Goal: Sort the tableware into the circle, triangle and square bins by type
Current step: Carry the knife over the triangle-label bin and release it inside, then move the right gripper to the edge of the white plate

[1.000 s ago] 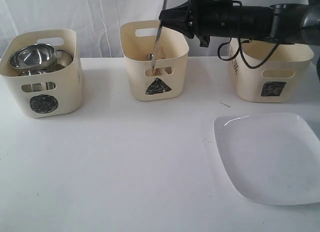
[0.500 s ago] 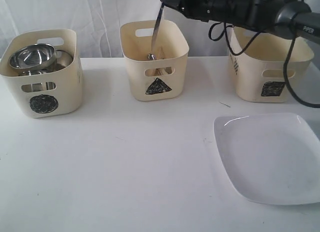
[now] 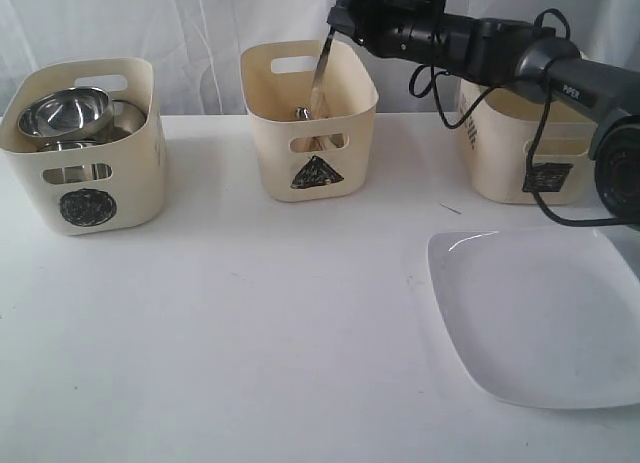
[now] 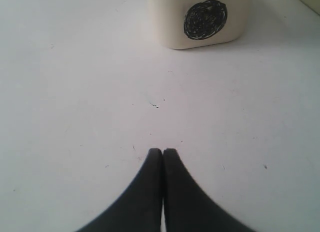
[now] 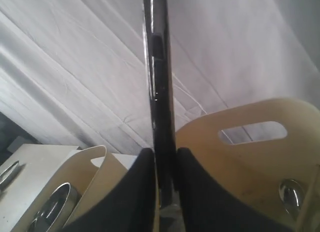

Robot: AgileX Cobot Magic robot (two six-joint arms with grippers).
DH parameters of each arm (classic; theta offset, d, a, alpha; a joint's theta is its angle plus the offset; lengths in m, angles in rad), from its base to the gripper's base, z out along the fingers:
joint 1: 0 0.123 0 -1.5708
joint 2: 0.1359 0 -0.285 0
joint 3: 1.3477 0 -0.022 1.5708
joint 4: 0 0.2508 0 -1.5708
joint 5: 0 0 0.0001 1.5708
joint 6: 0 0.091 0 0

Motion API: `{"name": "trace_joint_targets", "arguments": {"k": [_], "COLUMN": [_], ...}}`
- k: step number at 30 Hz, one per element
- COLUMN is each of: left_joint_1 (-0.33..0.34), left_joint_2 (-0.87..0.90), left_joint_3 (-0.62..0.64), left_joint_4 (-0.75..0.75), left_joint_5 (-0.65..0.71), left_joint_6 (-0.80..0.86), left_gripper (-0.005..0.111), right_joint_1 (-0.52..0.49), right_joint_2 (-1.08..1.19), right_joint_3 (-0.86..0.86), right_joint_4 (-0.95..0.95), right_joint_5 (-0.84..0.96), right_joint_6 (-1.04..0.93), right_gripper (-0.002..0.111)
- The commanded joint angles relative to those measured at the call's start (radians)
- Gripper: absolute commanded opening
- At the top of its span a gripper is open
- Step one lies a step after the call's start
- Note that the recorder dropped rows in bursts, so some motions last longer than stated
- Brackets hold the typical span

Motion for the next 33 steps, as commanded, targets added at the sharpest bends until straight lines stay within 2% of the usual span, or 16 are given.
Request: {"name": "trace_joint_targets", "arguments": {"k": [1,7,10,12,13,14,15,16,18,20,22,24,26,29,31,33], "left_joint_1": [0.002,0.002,0.002,0.002,0.002,0.002,0.002,0.002,0.002,0.002,0.002,0.002,0.002,0.002,0.002,0.002], "left_joint_2": [-0.005,-0.005,-0.005,-0.005,-0.005,-0.005,-0.005,-0.005,-0.005,-0.005,-0.005,-0.005,-0.005,-0.005,-0.005,-0.005], "left_joint_3": [0.001,0.001,0.001,0.001,0.001,0.001,0.001,0.001,0.001,0.001,0.001,0.001,0.001,0.001,0.001,0.001], "left_joint_4": [-0.007,-0.007,-0.007,-0.007,-0.007,-0.007,-0.007,-0.007,-0.007,-0.007,-0.007,-0.007,-0.007,-0.007,-0.007,-0.007], "left_joint_5": [0.002,0.002,0.002,0.002,0.002,0.002,0.002,0.002,0.002,0.002,0.002,0.002,0.002,0.002,0.002,0.002], "left_joint_6": [0.006,0.006,0.006,0.006,0.006,0.006,0.006,0.006,0.006,0.006,0.006,0.006,0.006,0.006,0.006,0.006], "left_gripper": [0.001,0.001,0.001,0.001,0.001,0.001,0.001,0.001,0.001,0.001,0.001,0.001,0.001,0.001,0.001,0.001], "right_joint_1": [0.01,-0.008,-0.054,-0.095,-0.113,-0.155,-0.169,-0.19,-0.214,-0.264,-0.316,-0.398,-0.543,-0.778,-0.836,-0.838], "right_joint_2": [-0.008,-0.016,-0.043,-0.071,-0.088,-0.134,-0.156,-0.222,-0.329,-0.47,-0.602,-0.717,-0.805,-0.871,-0.866,-0.863], "right_joint_3": [-0.01,-0.009,-0.009,-0.009,-0.009,-0.004,-0.004,0.0,0.052,0.188,0.354,0.522,0.699,1.017,1.168,1.241], "right_joint_4": [0.013,0.013,-0.064,-0.227,-0.331,-0.565,-0.676,-0.959,-1.246,-1.345,-1.368,-1.479,-1.521,-1.289,-1.114,-1.122], "right_joint_5": [0.022,0.074,0.19,0.312,0.362,0.485,0.529,0.601,0.601,0.601,0.601,0.601,0.601,0.601,0.601,0.564], "right_joint_6": [-0.054,0.028,0.342,0.47,0.516,0.658,0.7,0.795,0.909,0.976,1.001,1.001,0.995,0.869,0.722,0.668], "right_gripper": [0.036,0.035,0.019,0.001,0.0,0.0,0.0,0.0,0.0,0.0,0.0,0.0,0.0,0.0,0.0,0.0]}}
